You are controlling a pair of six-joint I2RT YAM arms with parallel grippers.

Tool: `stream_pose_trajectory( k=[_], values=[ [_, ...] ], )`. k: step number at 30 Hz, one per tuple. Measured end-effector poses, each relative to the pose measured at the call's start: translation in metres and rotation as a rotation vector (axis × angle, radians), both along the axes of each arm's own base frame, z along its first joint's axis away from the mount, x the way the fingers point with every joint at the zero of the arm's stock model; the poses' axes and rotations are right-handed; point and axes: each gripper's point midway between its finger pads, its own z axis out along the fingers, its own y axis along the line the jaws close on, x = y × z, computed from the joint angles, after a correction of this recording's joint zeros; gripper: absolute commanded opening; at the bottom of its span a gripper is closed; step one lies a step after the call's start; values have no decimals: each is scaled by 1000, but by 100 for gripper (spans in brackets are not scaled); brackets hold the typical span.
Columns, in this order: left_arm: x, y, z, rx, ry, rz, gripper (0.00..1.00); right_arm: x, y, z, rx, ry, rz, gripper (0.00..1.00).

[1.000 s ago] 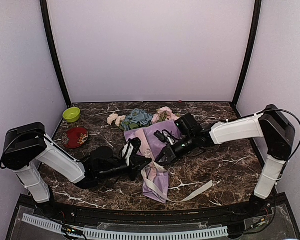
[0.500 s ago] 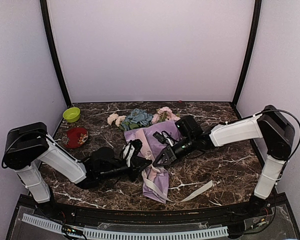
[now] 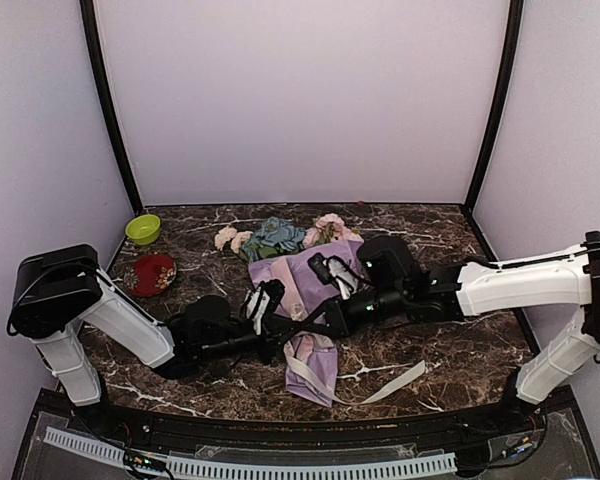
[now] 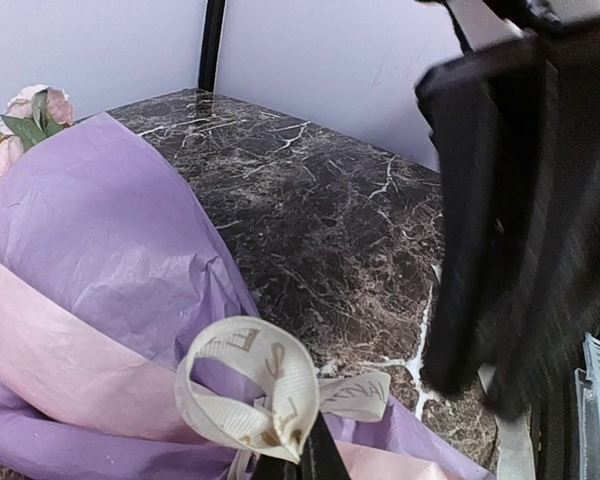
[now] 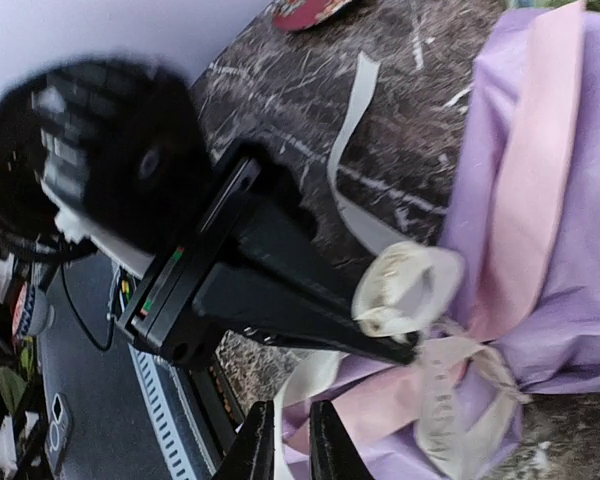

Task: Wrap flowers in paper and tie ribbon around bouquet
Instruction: Cross the half-tied ribbon over the folded bouquet.

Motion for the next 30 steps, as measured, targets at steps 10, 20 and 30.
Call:
stream_pose_trajectory(
  k=[10,20,30],
  values=[
    [0,0,2,-23,21,3,0,-45,30,-42,-155,-120,164,29],
    [0,0,3,-29,29,4,0,-50,31,-55,-205,-150,211,27],
    [-1,0,4,-35,29,-2,0,-54,30,-57,-216,-161,238,0]
  ],
)
